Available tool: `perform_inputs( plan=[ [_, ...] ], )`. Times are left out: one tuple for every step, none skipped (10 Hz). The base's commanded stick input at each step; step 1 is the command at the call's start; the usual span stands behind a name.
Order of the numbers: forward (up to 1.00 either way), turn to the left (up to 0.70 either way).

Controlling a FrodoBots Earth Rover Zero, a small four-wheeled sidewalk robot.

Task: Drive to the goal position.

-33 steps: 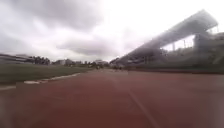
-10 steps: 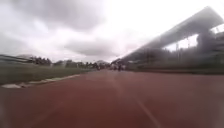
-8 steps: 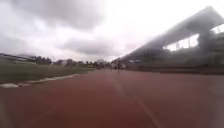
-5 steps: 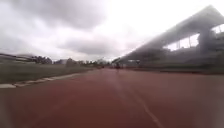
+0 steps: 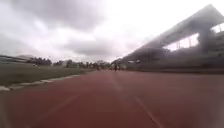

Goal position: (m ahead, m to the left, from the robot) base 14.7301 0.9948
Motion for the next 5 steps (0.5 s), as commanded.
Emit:
perform_inputs(
  plan=[
    [0.50, 0.30],
    [0.50, 0.52],
    [0.50, 0.52],
    [0.50, 0.52],
    [0.50, 0.02]
  ],
)
